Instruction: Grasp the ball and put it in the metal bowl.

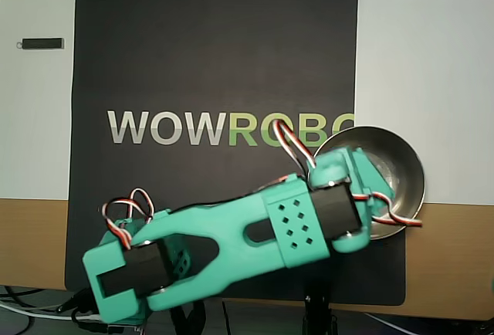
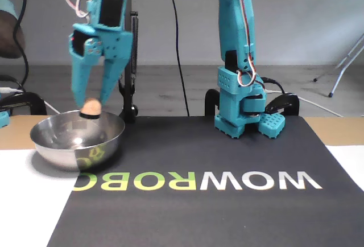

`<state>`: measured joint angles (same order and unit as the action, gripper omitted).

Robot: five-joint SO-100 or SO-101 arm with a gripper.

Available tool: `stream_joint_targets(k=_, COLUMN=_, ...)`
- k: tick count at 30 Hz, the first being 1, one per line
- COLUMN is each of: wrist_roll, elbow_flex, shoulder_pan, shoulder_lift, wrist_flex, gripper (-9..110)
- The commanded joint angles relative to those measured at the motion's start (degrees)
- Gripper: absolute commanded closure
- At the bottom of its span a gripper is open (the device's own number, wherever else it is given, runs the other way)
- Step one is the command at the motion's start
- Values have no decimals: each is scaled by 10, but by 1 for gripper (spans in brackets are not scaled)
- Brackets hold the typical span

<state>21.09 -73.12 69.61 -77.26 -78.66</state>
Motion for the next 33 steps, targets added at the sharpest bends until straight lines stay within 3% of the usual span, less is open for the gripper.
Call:
stream_joint_targets(k=1, wrist_roll=2, elbow_flex=45, shoulder_pan=2, shoulder_lift=18, wrist_flex=4, gripper=76)
stream_joint_targets(k=13, wrist_roll=2, elbow_flex=129, shoulder_pan=4, shoulder_lift=111, wrist_flex=5, gripper=76)
stream_joint_targets(k=33, wrist_roll=2, elbow_flex=135, shoulder_pan=11, shoulder_lift=127, wrist_flex=5, gripper=76)
